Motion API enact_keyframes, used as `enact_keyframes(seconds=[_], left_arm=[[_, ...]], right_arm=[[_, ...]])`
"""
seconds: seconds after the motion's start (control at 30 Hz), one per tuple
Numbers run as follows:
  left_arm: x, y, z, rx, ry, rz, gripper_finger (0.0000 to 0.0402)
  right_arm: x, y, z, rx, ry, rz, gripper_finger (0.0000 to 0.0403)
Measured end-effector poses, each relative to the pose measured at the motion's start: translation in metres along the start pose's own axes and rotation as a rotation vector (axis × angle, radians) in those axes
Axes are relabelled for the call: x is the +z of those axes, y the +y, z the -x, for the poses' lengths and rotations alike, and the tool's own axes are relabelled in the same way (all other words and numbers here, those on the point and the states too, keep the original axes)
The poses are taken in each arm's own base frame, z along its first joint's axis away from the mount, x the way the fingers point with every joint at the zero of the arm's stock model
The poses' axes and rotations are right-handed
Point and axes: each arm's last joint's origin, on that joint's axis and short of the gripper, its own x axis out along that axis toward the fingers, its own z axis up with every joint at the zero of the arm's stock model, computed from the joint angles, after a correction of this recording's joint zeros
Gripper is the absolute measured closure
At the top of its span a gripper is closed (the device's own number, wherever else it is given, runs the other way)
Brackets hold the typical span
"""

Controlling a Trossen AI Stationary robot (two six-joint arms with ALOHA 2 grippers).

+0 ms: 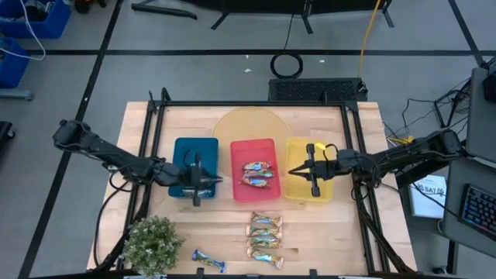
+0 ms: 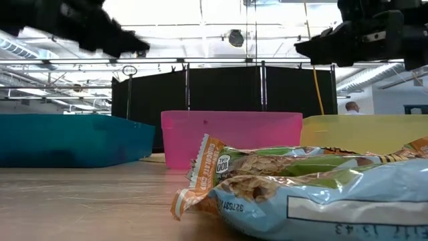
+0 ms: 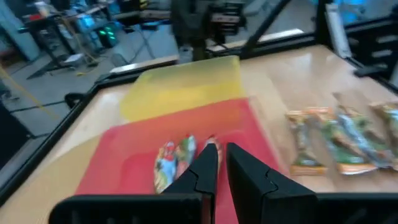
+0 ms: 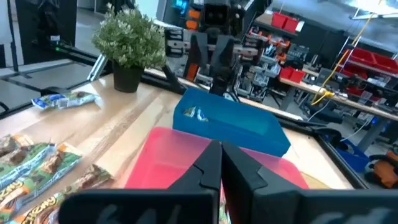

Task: Pick and place Granola Bars by type
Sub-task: Put the blue granola bar into the blue bin

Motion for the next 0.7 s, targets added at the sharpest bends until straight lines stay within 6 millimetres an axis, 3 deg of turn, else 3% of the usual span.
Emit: enact_keyframes(seconds=[0.23, 0.33, 0.53, 0.7], left_arm=[[0.077, -0.042, -0.017, -0.116, 0.209, -0.098, 0.0362], [0.094, -0.068, -0.024, -0.173, 0.299, -0.082, 0.0362], [0.096, -0.132, -0.031, -0.283, 0.402, -0.025, 0.036], [0.074, -0.187, -0.036, -0.439, 0.537, 0.028, 0.0317]], right_arm=[[0.008, -0.002, 0.001, -0.02, -0.074, -0.002, 0.0402], [0.01, -0.003, 0.002, -0.027, -0.094, 0.006, 0.0402], [0.012, -0.003, 0.003, -0.033, -0.108, 0.007, 0.0402], [0.012, -0.003, 0.003, -0.033, -0.107, -0.001, 0.0402]])
